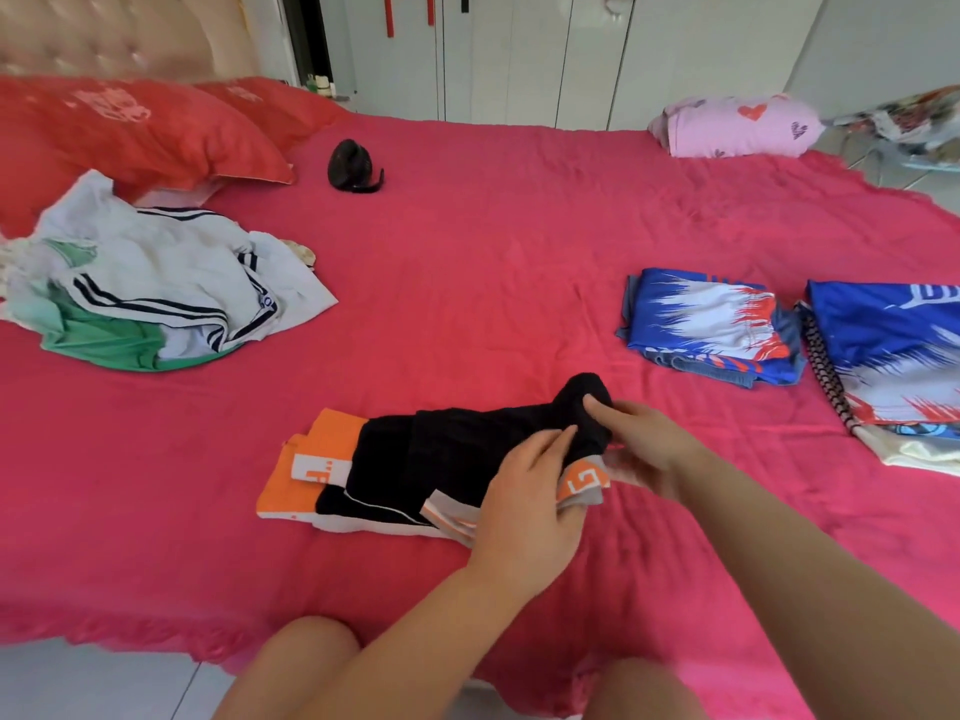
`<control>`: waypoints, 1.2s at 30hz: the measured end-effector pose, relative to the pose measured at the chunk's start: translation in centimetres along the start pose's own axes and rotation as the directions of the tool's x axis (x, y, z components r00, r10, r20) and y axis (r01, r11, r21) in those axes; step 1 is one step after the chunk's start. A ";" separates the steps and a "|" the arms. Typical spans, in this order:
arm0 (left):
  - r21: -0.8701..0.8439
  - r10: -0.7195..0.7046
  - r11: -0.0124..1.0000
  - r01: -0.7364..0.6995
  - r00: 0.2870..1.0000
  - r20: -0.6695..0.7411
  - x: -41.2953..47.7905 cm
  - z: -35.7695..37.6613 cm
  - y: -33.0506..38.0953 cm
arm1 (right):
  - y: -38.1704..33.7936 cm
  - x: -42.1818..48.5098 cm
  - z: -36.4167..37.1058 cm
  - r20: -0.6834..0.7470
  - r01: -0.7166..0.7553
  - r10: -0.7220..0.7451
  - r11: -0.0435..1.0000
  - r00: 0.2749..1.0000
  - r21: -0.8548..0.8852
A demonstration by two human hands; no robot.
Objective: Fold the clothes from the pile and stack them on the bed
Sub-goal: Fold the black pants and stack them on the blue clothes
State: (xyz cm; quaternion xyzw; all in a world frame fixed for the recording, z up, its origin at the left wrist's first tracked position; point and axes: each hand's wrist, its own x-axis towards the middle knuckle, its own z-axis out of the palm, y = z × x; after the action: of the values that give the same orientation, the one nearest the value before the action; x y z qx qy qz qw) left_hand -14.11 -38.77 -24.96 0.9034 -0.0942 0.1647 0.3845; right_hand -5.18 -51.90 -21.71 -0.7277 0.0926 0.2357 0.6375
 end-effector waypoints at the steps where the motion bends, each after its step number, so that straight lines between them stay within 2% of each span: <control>1: -0.038 -0.019 0.999 0.017 0.998 -0.067 0.1 -1.1 -0.2 | -0.6 0.1 0.8 -0.003 0.027 -0.027 0.999 1.000 0.040; 4: -0.085 -0.075 0.995 0.055 0.963 -0.258 0.4 -4.9 -1.4 | -3.1 0.1 3.9 -0.027 0.156 -0.155 0.983 0.988 0.094; 6: -0.060 -0.048 0.998 0.029 0.940 -0.339 0.3 -7.7 -2.7 | -4.9 0.0 6.6 -0.020 0.253 -0.252 0.965 0.968 0.073; 9: 0.129 0.076 0.991 -0.028 0.922 -0.381 -0.4 -11.7 -5.2 | -7.1 0.0 11.3 -0.009 0.370 -0.370 0.929 0.929 -0.013; 11: 0.227 0.076 0.974 0.017 0.915 -0.395 -1.3 -13.8 -6.8 | -7.9 0.3 14.5 0.020 0.420 -0.420 0.906 0.907 -0.049; 13: 0.253 0.015 0.962 0.102 0.907 -0.421 -2.4 -15.4 -8.5 | -8.3 0.6 17.6 0.100 0.451 -0.443 0.889 0.891 -0.083; 15: 0.195 -0.153 0.948 0.250 0.899 -0.411 -3.6 -16.5 -10.2 | -8.1 0.9 20.3 0.205 0.492 -0.457 0.853 0.865 -0.173; 17: 0.162 -0.327 0.901 0.403 0.874 -0.360 -4.7 -17.0 -12.1 | -7.5 1.2 21.9 0.278 0.571 -0.499 0.733 0.821 -0.371; 20: 0.291 -0.440 0.801 0.523 0.844 -0.307 -5.9 -17.2 -14.1 | -5.6 1.7 22.6 0.377 0.650 -0.568 0.414 0.731 -0.637; 22: 0.375 -0.432 0.780 0.500 0.865 -0.255 -5.8 -17.0 -14.5 | -4.2 2.1 22.4 0.408 0.616 -0.553 0.262 0.727 -0.743; 24: 0.422 -0.404 0.792 0.441 0.897 -0.180 -5.0 -16.6 -14.5 | -2.9 2.4 22.1 0.407 0.540 -0.514 0.135 0.755 -0.831; 27: 0.453 -0.441 0.797 0.400 0.897 -0.018 -3.7 -15.6 -14.8 | -1.6 2.7 21.9 0.401 0.477 -0.485 0.040 0.777 -0.878; 30: 0.469 -0.544 0.770 0.432 0.829 0.131 -3.8 -14.5 -16.0 | -1.1 3.8 21.8 0.355 0.401 -0.425 0.021 0.832 -0.916; 33: 0.492 -0.590 0.744 0.453 0.790 0.165 -4.4 -14.2 -17.3 | -0.6 5.2 21.6 0.269 0.298 -0.339 0.035 0.901 -0.954; 36: 0.512 -0.637 0.717 0.473 0.742 0.207 -3.6 -14.5 -17.7 | 0.0 5.9 21.5 0.191 0.226 -0.301 0.088 0.934 -0.970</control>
State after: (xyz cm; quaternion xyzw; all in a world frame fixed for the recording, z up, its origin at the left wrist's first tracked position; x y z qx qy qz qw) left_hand -15.46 -15.94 -28.68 0.9635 0.1547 -0.1173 0.1841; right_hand -4.87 -29.99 -26.04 -0.9747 -0.1971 0.0992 0.0352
